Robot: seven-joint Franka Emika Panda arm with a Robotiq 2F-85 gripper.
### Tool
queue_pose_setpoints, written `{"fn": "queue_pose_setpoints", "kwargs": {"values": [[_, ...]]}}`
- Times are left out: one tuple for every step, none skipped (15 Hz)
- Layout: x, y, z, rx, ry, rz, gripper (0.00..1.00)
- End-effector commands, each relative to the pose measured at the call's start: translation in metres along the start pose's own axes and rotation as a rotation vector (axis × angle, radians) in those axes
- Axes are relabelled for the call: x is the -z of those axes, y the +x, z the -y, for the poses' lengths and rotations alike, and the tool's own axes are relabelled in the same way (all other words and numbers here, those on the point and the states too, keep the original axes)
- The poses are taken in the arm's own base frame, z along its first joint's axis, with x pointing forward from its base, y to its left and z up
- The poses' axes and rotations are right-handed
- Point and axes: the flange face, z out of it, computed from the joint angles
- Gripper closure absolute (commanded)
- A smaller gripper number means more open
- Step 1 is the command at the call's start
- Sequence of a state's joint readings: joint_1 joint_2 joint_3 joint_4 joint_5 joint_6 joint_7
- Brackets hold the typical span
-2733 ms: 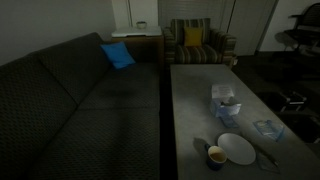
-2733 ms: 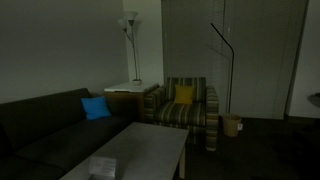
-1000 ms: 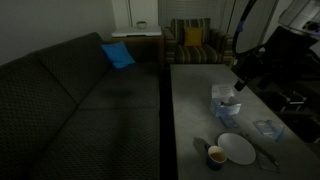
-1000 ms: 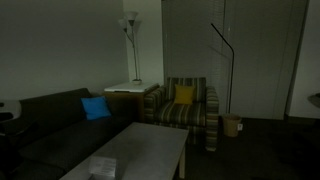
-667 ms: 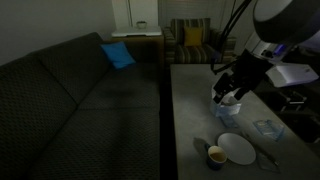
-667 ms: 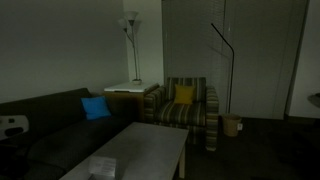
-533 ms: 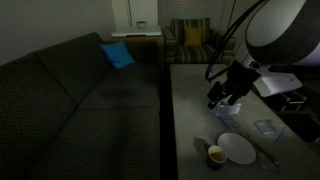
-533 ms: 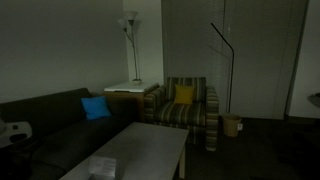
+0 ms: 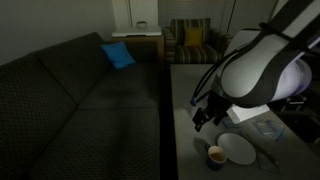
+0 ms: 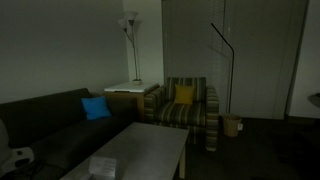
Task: Take the blue cup and place it on the white plate then take the spoon and put it in the blue cup then remove the spoon from the blue cup and place it on the table
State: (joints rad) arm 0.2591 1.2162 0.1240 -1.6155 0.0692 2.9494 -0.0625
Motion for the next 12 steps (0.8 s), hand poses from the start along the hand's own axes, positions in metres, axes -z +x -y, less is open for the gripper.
{"fn": "queue_pose_setpoints", "kwargs": {"values": [[-0.009,0.001,0.003,-0.001,0.003,0.017,0.00],[-0.015,0.001,0.004,-0.001,0.004,0.021,0.00],[-0.016,0.000,0.005,-0.001,0.004,0.021,0.00],[-0.016,0.000,0.004,-0.001,0.004,0.021,0.00],[-0.016,0.000,0.004,-0.002,0.004,0.020,0.00],[-0.016,0.000,0.006,0.008,-0.011,0.028,0.00],[-0.022,-0.001,0.008,0.016,-0.017,0.035,0.00],[-0.027,-0.003,0.009,0.019,-0.015,0.045,0.00],[-0.036,-0.006,0.009,0.026,-0.011,0.058,0.00],[-0.043,-0.009,0.009,0.030,-0.015,0.075,0.00],[-0.050,-0.012,0.010,0.033,-0.011,0.091,0.00],[-0.056,-0.015,0.010,0.036,-0.010,0.103,0.00]]}}
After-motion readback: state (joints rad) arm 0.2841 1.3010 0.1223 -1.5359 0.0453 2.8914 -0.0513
